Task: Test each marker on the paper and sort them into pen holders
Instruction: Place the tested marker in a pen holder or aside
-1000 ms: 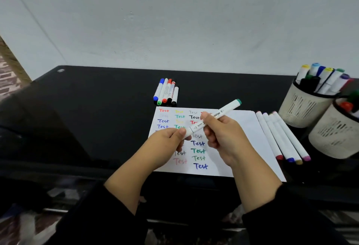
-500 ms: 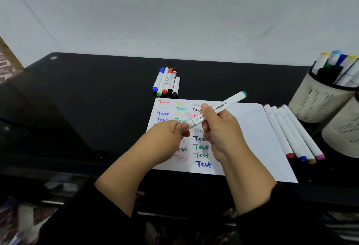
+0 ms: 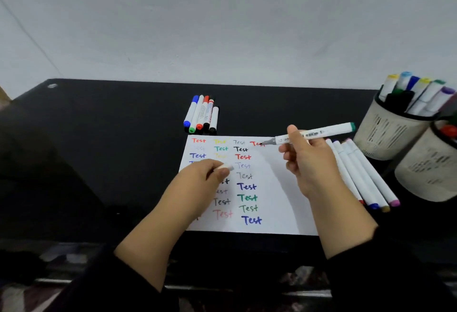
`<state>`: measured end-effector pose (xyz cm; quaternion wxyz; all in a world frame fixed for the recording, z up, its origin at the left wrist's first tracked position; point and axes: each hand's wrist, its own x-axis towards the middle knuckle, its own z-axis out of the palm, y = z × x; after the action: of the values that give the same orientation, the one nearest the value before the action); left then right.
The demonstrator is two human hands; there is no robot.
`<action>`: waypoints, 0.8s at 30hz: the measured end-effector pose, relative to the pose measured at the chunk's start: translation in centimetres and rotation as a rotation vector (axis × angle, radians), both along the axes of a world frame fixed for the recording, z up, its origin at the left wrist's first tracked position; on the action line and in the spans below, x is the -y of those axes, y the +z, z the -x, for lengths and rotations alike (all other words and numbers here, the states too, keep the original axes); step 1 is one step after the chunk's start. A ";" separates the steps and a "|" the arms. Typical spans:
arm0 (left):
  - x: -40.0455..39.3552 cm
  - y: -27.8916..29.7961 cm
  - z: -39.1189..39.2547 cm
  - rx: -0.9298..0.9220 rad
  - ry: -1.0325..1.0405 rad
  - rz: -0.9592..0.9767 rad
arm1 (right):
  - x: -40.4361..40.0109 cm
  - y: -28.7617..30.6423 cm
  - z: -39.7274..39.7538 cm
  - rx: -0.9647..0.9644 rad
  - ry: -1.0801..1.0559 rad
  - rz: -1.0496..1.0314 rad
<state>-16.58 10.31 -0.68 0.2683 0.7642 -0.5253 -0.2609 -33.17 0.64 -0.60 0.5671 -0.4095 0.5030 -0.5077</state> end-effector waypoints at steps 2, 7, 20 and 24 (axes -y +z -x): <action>0.6 0.1 0.3 0.018 -0.013 0.048 | 0.8 -0.1 0.4 -0.062 -0.012 0.012; 2.0 0.0 0.8 0.040 -0.053 0.093 | 2.8 -0.1 -0.1 -0.289 -0.037 0.113; 3.6 -1.1 0.5 0.004 -0.065 0.120 | 3.5 -2.5 -0.8 -0.481 0.104 0.298; 3.5 -1.1 0.6 -0.003 -0.069 0.126 | 3.8 -2.7 -0.7 -0.495 0.065 0.323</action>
<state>-17.15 6.77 -1.83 0.3076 0.7270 -0.5662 -0.2375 -32.46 -3.18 -3.30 0.3705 -0.6219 0.5253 -0.4473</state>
